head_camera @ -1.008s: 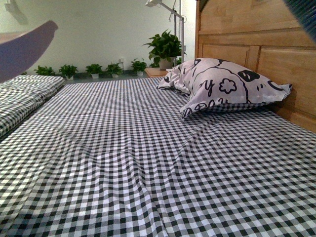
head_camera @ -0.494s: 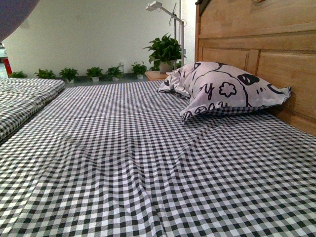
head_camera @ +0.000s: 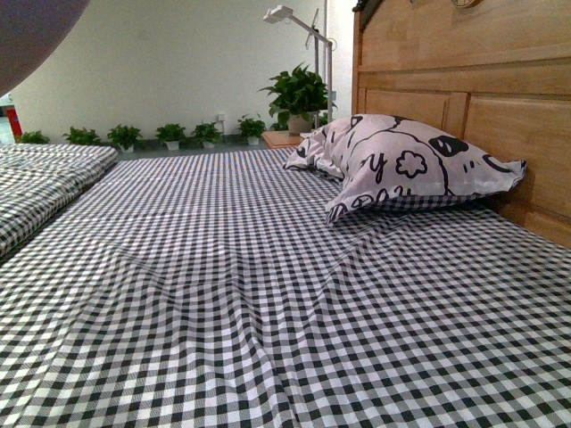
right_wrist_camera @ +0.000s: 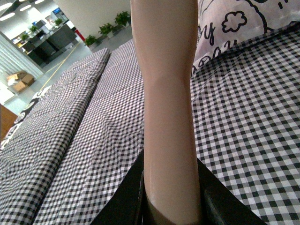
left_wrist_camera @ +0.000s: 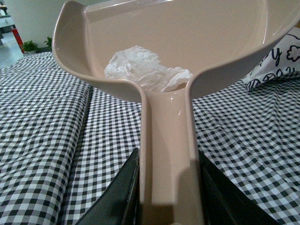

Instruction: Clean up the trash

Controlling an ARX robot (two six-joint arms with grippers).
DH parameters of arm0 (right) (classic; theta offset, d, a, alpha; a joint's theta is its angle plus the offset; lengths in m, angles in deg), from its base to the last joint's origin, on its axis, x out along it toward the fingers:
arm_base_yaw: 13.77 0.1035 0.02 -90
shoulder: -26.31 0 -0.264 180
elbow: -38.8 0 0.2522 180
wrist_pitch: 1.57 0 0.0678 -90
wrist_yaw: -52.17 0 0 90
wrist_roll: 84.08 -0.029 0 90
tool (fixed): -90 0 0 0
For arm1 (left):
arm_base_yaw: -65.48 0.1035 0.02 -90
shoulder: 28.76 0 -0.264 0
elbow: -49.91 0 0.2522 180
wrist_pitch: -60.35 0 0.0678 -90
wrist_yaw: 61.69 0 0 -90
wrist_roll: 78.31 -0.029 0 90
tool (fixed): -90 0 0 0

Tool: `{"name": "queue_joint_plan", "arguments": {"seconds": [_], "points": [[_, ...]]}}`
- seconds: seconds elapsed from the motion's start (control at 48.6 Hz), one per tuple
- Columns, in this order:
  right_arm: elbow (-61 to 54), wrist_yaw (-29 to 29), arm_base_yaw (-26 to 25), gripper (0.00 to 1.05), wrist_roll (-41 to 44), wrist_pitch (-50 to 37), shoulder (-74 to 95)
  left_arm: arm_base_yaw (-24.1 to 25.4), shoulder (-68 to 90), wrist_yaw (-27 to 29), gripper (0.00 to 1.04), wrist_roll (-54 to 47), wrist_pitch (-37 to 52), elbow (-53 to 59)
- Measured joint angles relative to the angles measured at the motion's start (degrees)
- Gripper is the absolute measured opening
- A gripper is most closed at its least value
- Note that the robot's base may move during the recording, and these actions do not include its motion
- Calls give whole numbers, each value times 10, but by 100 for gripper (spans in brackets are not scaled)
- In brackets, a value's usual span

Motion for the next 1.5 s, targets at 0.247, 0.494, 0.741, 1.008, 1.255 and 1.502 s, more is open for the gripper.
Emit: {"name": "queue_joint_plan", "arguments": {"seconds": [0.247,0.494,0.741,1.008,1.255,1.502], "points": [[0,0,-1,20,0,0,-2,0,-1,0,29,3,0,0],[0,0,-1,20,0,0,-2,0,-1,0,29,3,0,0],[0,0,-1,20,0,0,-2,0,-1,0,29,3,0,0],[0,0,-1,20,0,0,-2,0,-1,0,29,3,0,0],[0,0,-1,20,0,0,-2,0,-1,0,29,3,0,0],[0,0,-1,20,0,0,-2,0,-1,0,29,3,0,0]]}}
